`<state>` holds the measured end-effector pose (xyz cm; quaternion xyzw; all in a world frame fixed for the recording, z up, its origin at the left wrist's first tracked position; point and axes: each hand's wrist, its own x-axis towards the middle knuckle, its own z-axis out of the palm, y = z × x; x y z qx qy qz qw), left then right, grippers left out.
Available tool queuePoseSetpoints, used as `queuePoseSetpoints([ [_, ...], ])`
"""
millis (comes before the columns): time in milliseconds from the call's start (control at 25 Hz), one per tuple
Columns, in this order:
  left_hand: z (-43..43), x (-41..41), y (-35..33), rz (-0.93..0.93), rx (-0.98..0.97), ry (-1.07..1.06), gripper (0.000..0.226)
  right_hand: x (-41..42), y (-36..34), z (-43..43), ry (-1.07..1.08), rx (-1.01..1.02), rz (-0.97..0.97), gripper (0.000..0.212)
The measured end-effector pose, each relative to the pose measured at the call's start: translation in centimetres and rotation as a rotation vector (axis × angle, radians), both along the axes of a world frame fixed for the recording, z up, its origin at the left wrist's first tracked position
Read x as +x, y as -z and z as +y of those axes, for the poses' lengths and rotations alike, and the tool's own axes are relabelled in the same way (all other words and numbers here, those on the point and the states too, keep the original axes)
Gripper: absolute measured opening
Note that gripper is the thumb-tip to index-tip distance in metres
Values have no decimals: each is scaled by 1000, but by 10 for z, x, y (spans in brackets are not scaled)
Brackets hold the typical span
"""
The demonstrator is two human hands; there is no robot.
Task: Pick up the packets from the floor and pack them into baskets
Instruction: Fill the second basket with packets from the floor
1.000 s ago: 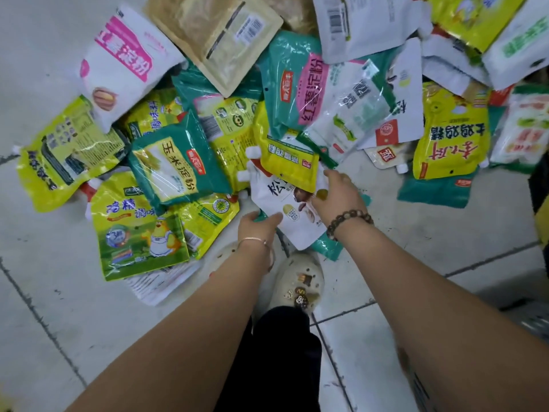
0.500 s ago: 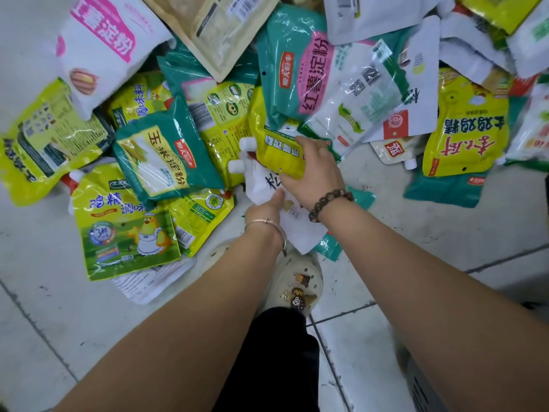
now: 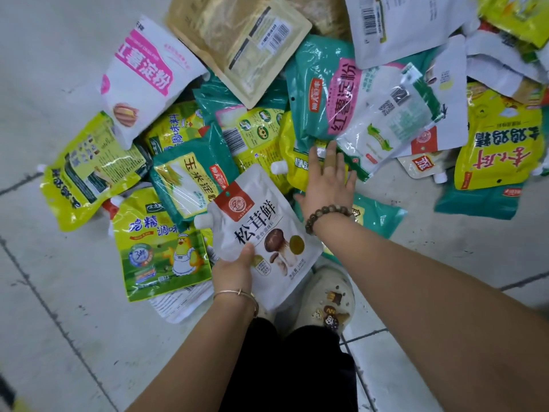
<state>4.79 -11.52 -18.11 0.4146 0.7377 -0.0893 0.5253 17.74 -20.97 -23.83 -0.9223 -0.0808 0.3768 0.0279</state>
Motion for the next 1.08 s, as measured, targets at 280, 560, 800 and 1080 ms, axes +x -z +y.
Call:
queuePoseSetpoints([
  [280,5,23,-7,-73,-9,4,18,12,-12,-13,129,190,-91,57],
  [560,8,40,-61,-52,-2,193,35,6,-94,-51,626,499,-189,31],
  [800,-5,49,-123,-27,38,472,35,-30,-162,-110,741,303,-179,32],
  [1080,-52,53,-182,18,129,886,17,-63,-219,-199,867,238,-295,30],
])
